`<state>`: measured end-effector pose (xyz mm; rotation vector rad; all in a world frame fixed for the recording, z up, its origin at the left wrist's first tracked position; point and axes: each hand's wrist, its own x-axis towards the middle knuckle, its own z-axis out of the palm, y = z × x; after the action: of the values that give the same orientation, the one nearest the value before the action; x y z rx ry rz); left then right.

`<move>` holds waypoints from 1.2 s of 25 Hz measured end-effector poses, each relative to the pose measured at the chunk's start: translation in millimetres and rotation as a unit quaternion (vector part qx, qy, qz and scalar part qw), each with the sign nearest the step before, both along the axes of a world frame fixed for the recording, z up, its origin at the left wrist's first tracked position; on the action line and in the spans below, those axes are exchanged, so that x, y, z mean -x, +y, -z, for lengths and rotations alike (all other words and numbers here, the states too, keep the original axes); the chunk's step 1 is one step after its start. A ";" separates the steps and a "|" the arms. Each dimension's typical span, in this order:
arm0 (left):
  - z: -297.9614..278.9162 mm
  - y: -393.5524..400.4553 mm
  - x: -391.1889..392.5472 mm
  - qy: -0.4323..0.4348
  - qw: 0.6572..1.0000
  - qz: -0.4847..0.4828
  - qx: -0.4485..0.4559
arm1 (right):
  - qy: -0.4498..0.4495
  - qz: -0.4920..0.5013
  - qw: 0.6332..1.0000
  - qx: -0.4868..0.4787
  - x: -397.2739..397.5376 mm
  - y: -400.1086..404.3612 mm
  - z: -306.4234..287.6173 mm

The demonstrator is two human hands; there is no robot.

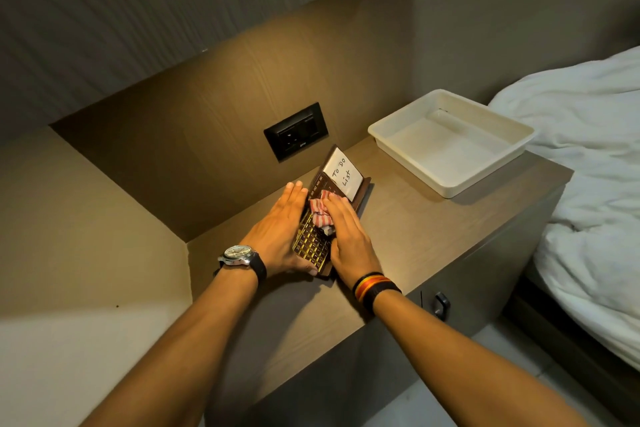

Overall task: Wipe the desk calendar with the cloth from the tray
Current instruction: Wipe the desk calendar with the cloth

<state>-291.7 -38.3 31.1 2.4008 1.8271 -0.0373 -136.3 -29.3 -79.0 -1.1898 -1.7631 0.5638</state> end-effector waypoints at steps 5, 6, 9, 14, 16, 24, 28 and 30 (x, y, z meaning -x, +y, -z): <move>0.9 -0.7 0.1 0.032 0.999 -0.002 -0.005 | -0.025 0.018 0.999 0.009 8.3 21.0 -9.3; 0.8 -0.7 -0.4 0.036 0.999 -0.001 -0.005 | -0.028 0.005 1.000 0.001 8.9 13.5 -1.5; -0.3 0.8 -4.6 0.058 0.998 0.014 -0.018 | -0.015 -0.006 1.000 -0.005 -5.3 2.7 6.6; -2.4 1.6 -6.3 0.048 0.999 0.004 -0.011 | 0.019 0.019 0.999 0.023 10.4 24.4 -21.5; -1.6 1.7 -6.1 0.043 0.999 0.007 -0.009 | 0.016 -0.019 1.000 -0.008 7.9 9.1 -9.5; -1.6 -2.0 -6.1 0.016 1.000 -0.001 -0.009 | 0.023 -0.008 1.000 -0.002 12.5 20.1 -28.9; -0.2 -1.8 -8.0 0.016 1.000 -0.001 -0.003 | 0.009 -0.011 1.000 -0.017 -8.6 7.0 -10.4; -0.3 -0.8 -8.4 0.011 1.000 0.002 -0.004 | 0.023 0.023 0.999 0.000 -4.5 24.8 -24.7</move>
<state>-283.2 -39.1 31.4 2.4198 1.8348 -0.0559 -131.8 -4.5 -54.2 -1.2058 -1.6934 0.5595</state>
